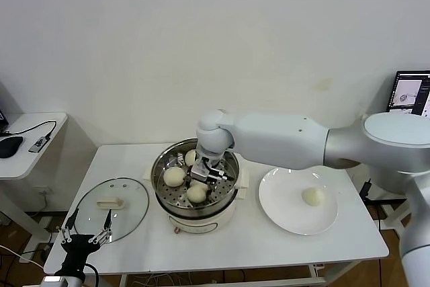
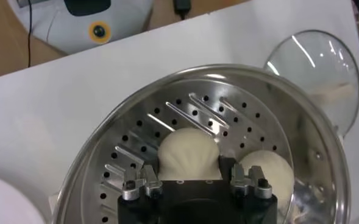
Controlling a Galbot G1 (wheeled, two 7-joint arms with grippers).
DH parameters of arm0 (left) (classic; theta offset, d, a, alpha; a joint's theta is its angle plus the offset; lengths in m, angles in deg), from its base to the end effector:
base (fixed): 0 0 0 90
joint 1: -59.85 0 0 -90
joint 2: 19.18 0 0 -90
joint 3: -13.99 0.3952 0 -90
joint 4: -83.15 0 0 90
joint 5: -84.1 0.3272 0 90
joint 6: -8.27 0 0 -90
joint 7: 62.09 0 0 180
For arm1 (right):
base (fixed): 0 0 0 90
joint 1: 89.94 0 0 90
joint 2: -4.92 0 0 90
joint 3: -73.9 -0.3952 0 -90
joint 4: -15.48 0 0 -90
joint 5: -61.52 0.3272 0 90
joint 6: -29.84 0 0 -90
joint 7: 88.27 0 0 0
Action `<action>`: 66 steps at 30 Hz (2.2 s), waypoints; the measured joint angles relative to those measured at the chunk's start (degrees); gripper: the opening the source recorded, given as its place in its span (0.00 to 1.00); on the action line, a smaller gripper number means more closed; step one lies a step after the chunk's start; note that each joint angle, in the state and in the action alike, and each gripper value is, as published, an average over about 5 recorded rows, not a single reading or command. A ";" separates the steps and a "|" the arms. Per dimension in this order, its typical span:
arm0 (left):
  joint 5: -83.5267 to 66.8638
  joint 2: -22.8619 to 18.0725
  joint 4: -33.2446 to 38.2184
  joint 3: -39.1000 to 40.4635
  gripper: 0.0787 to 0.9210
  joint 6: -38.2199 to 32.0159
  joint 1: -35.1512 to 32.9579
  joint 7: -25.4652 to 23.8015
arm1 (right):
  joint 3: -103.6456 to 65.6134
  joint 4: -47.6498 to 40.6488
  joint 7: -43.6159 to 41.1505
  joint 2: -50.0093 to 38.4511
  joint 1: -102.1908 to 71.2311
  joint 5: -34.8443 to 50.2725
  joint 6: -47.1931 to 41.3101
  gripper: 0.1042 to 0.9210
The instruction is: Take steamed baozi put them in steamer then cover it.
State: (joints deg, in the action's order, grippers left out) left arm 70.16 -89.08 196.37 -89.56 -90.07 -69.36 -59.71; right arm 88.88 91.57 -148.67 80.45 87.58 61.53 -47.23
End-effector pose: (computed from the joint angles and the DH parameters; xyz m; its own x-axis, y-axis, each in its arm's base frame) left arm 0.0838 0.1576 -0.3597 -0.9941 -0.0820 0.0716 -0.0676 0.9805 0.1846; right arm 0.5314 0.1787 -0.1052 -0.0292 -0.2423 0.9698 -0.2669 -0.9331 -0.2412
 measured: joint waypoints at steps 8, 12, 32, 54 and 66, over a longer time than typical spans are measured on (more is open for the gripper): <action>0.03 -0.03 0.13 -0.01 0.88 0.01 -0.10 -0.02 | -0.76 0.62 0.61 -0.87 1.00 0.55 0.30 0.87; 0.03 0.16 0.33 -0.14 0.88 0.10 0.02 -0.04 | -1.68 1.58 0.30 -2.13 2.27 1.45 -0.82 0.88; -0.13 1.74 0.71 -0.41 0.88 0.15 0.18 -0.11 | -8.05 6.38 -0.99 -20.06 4.25 7.35 -26.37 0.88; 0.99 0.95 0.97 -0.25 0.88 0.12 -0.34 -0.16 | -21.23 3.54 -3.62 -39.53 -15.61 -3.80 -27.87 0.88; 0.84 1.02 0.74 -0.71 0.88 0.12 -0.56 -0.17 | -29.38 -0.82 -2.57 -40.25 -27.39 -8.66 -28.00 0.88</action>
State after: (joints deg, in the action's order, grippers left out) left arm 71.00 -88.06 197.12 -90.27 -89.95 -69.91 -59.88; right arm 59.50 90.75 -151.25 40.19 60.19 52.87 -75.23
